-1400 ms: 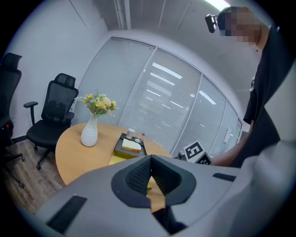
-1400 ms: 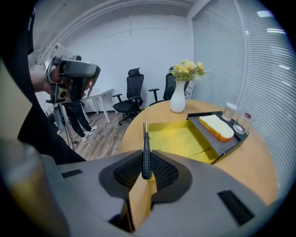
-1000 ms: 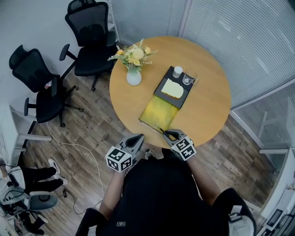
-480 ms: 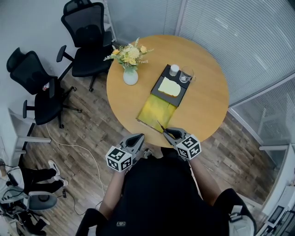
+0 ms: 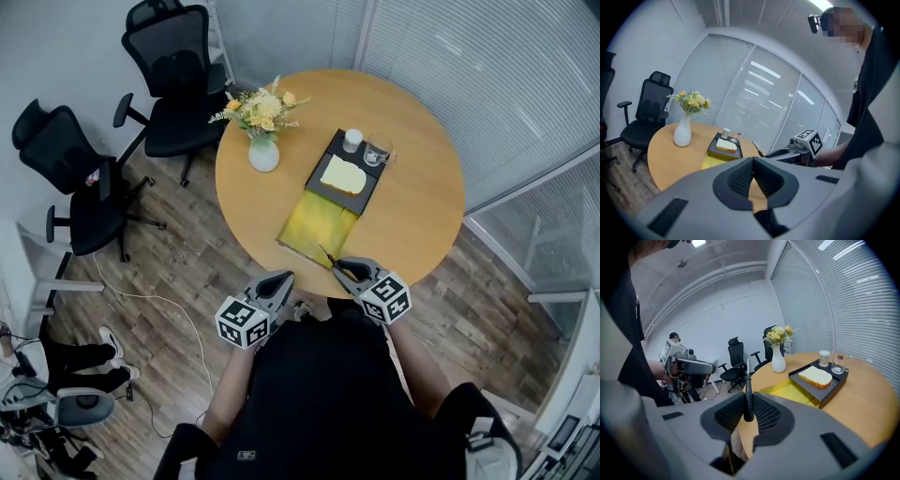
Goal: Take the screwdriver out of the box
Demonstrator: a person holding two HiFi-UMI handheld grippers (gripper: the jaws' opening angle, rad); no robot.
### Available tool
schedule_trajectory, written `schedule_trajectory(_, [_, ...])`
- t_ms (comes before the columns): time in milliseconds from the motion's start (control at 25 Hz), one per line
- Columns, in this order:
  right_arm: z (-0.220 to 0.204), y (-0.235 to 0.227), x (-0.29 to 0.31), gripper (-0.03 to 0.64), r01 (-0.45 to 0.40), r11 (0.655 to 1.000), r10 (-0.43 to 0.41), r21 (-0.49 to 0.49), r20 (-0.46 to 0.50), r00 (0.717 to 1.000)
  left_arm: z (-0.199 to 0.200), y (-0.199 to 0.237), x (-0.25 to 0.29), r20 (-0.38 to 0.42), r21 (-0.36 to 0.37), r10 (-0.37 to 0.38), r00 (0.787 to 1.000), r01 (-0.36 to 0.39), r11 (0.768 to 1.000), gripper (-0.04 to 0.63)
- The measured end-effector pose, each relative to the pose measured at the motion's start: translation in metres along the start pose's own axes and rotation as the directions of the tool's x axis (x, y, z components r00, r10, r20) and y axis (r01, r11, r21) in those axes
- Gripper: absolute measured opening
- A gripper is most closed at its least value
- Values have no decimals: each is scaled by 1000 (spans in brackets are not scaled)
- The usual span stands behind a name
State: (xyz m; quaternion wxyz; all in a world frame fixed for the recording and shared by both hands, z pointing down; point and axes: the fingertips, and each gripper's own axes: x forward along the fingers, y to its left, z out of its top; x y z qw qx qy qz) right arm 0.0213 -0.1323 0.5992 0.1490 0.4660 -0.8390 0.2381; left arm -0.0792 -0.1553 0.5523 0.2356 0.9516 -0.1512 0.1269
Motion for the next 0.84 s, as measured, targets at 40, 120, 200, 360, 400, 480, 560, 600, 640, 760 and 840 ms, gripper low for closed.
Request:
schedule_trajectory(40, [0,0,0,58,0,1000,0,-3,-2,1000,0,0,-1,-1,0,0,1000,0,1000,5])
schedule_trajectory(120, [0,1,-1,58,2,1000,-2,-10,-4,1000,-2,1,-2,-3,0,0,1000,0,1000,5])
schedule_trajectory(200, [-2,-1,-1,58,8,1000,-8,-12,-8,1000,-2,1,-2,-3,-1,-1,1000,1,1000,5])
schedule_trajectory(360, [-6,-6,-1,58,25,1000,-25,-6,-24,999,-2,2,-2,-2,1,-1,1000,1,1000,5])
schedule_trajectory(400, [-6,-6,-2,58,26,1000,-26,-6,-25,999,-2,2,-3,-2,1,-3,1000,3,1000,5])
schedule_trajectory(480, [-7,-4,-3,58,27,1000,-27,-9,-25,999,-4,1,-5,-4,2,-4,1000,4,1000,5])
schedule_trajectory(560, [-7,-3,-4,58,29,999,-29,-14,-25,999,-5,0,-6,-7,2,-5,1000,5,1000,3])
schedule_trajectory(600, [-7,-4,-4,58,29,999,-30,-16,-24,999,-5,0,-6,-8,2,-4,1000,4,1000,4])
schedule_trajectory(640, [-7,-4,-4,58,29,999,-30,-18,-23,999,-6,1,-6,-9,2,-4,1000,4,1000,5])
schedule_trajectory(760, [-8,-4,-3,58,32,999,-32,-26,-24,999,-6,2,-6,-9,1,-3,1000,3,1000,5])
schedule_trajectory(840, [-9,-4,-2,58,34,999,-35,-31,-25,999,-6,3,-7,-8,2,-2,1000,2,1000,5])
